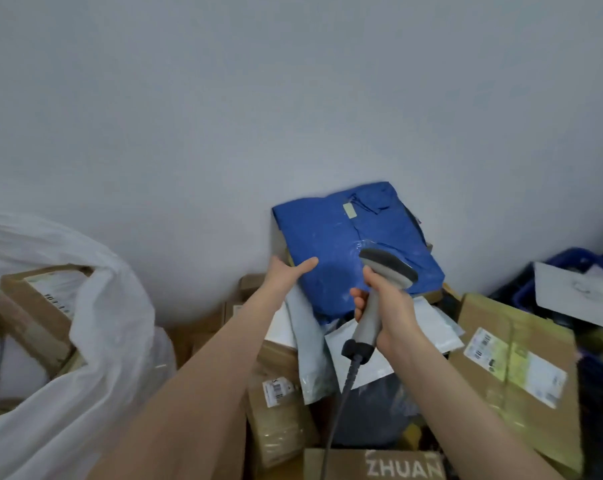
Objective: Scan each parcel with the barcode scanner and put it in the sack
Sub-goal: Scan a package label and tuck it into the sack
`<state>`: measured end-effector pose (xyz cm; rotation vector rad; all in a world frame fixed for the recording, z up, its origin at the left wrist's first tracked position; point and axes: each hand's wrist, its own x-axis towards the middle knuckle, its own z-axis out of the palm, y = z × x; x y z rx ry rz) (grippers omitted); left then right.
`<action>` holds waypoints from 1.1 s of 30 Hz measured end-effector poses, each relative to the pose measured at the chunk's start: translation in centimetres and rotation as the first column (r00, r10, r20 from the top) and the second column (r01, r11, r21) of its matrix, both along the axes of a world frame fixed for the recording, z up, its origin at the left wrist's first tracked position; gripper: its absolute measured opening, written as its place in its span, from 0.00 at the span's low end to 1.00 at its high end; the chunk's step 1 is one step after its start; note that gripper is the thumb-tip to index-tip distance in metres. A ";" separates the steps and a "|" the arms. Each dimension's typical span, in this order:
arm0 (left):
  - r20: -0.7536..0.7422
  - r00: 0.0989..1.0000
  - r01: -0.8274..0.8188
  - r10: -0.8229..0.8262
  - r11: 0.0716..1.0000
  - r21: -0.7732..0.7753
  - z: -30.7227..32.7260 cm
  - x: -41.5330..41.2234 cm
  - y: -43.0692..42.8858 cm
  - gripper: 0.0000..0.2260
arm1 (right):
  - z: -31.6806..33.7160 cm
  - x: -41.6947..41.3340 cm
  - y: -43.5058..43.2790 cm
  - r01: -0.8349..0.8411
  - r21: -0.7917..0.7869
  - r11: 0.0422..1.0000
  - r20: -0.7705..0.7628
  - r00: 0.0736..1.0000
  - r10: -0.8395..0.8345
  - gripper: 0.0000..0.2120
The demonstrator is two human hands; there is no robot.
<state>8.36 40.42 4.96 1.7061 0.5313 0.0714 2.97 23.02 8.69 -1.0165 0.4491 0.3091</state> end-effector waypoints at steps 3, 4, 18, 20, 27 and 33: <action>-0.049 0.998 -0.054 0.047 0.985 -0.165 -1.1 3.6 -0.2 0.20 | -1.2 1.2 -1.4 0.013 0.029 1.000 -0.031 0.999 -0.012 0.06; -0.082 0.995 -0.071 0.054 0.973 -0.220 -1.3 4.4 -0.3 0.19 | -1.6 1.5 -1.8 0.020 0.033 0.999 -0.044 0.999 -0.018 0.07; 0.226 0.968 -0.028 0.110 0.941 -0.338 5.1 5.3 1.3 0.03 | -0.1 1.9 -2.9 0.028 0.076 0.997 -0.036 0.999 -0.026 0.08; 0.330 0.938 -0.068 0.109 0.989 -0.135 8.6 4.0 2.4 0.05 | 0.7 1.5 -3.2 0.050 0.094 0.994 -0.002 0.999 -0.050 0.09; 0.300 0.948 -0.076 -0.103 0.845 0.529 8.9 -2.6 4.2 0.06 | 2.4 -0.5 -3.7 0.168 0.115 0.979 0.039 0.984 -0.173 0.11; -0.056 0.990 0.140 -0.132 0.795 0.590 -0.1 -6.7 5.6 0.04 | 0.3 -2.3 -2.8 0.225 0.034 0.974 -0.007 0.974 -0.224 0.10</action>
